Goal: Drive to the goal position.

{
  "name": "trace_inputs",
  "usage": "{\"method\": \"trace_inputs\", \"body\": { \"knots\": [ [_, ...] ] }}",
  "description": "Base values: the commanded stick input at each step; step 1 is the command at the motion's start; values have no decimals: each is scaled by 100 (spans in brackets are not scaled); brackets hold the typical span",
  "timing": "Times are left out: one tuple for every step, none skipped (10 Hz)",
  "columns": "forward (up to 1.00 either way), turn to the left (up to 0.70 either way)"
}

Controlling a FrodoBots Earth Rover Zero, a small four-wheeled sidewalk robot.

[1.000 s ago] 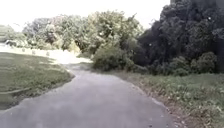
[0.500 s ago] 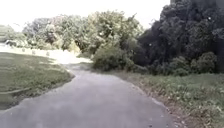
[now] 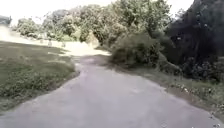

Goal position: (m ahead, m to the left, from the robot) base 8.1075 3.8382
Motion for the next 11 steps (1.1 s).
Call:
{"method": "trace_inputs", "body": {
  "knots": [
    [100,0],
    [100,0],
    [100,0],
    [100,0],
    [100,0],
    [100,9],
    [100,20],
    [100,27],
    [100,27],
    [100,27],
    [100,9]
  ]
}}
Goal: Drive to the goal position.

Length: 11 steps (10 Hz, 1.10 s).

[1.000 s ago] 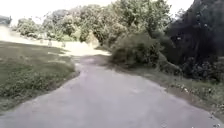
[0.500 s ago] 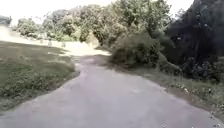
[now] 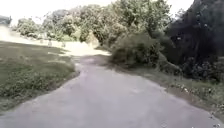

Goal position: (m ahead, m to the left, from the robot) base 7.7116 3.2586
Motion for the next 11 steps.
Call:
{"method": "trace_inputs", "body": {
  "knots": [
    [100,20],
    [100,23],
    [100,12],
    [100,1],
    [100,0],
    [100,0],
    [100,27],
    [100,27],
    [100,26],
    [100,15],
    [100,4]
  ]
}}
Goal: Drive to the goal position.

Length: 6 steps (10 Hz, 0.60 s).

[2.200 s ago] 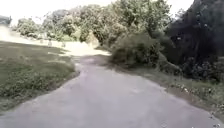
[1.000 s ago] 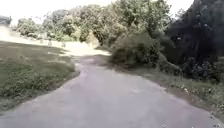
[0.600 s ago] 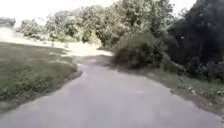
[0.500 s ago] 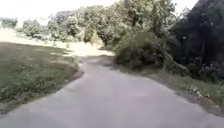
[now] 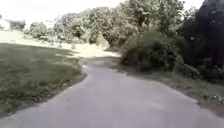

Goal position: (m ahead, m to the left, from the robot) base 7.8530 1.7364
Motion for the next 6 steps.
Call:
{"method": "trace_inputs", "body": {
  "knots": [
    [100,0],
    [100,0],
    [100,0],
    [100,0],
    [100,0],
    [100,0]
  ]
}}
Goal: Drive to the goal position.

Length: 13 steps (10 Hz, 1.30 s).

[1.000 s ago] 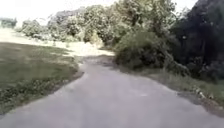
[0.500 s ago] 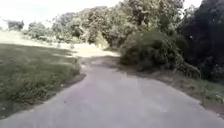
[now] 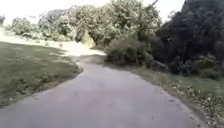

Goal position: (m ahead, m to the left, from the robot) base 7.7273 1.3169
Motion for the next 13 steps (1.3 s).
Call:
{"method": "trace_inputs", "body": {
  "knots": [
    [100,0],
    [100,0],
    [100,0],
    [100,0],
    [100,0],
    [100,0],
    [100,0],
    [100,0],
    [100,0],
    [100,0],
    [100,0],
    [100,0],
    [100,0]
  ]
}}
